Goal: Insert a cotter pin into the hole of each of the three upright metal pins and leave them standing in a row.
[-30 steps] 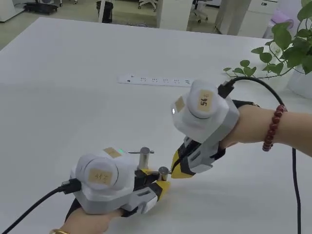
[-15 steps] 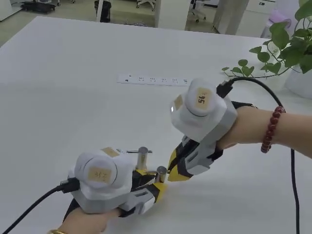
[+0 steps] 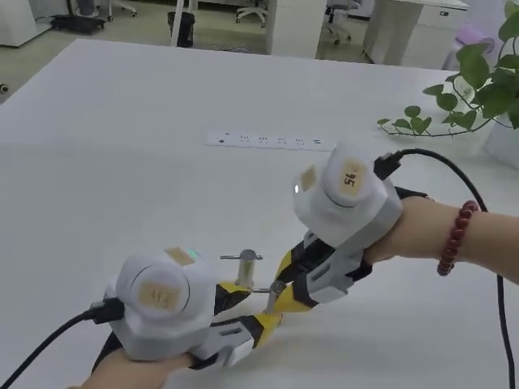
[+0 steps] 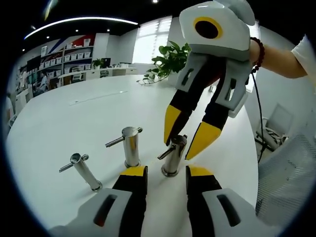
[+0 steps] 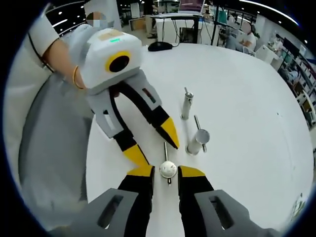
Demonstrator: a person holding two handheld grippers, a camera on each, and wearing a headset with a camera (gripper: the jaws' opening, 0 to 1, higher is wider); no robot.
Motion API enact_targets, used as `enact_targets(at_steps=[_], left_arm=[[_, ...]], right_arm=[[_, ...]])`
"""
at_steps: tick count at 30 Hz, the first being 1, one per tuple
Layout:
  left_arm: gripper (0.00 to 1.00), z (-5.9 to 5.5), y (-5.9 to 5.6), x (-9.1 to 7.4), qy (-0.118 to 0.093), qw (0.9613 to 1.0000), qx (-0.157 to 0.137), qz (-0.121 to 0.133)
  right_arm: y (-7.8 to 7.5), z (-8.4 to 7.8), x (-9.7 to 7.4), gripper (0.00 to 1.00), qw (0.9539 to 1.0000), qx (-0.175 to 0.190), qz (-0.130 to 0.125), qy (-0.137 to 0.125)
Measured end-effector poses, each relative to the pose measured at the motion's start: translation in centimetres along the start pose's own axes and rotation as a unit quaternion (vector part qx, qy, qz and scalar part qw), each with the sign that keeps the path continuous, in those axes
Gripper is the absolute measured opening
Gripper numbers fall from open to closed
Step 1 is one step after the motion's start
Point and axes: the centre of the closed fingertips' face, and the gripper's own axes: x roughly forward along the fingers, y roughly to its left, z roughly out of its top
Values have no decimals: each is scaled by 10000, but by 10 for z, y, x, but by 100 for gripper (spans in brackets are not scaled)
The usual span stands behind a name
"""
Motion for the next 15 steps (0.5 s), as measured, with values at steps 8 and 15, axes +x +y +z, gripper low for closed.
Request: enact_targets(at_steps=[8,15], left_arm=[[33,0,3,-8,46,10000,45,58],[34,4,4,-15,-7,9999,30,126]], right_arm=[[-5,0,3,15,9999,-25,-111,-128],[-6,0,3,14,9996,106,-170,-217]])
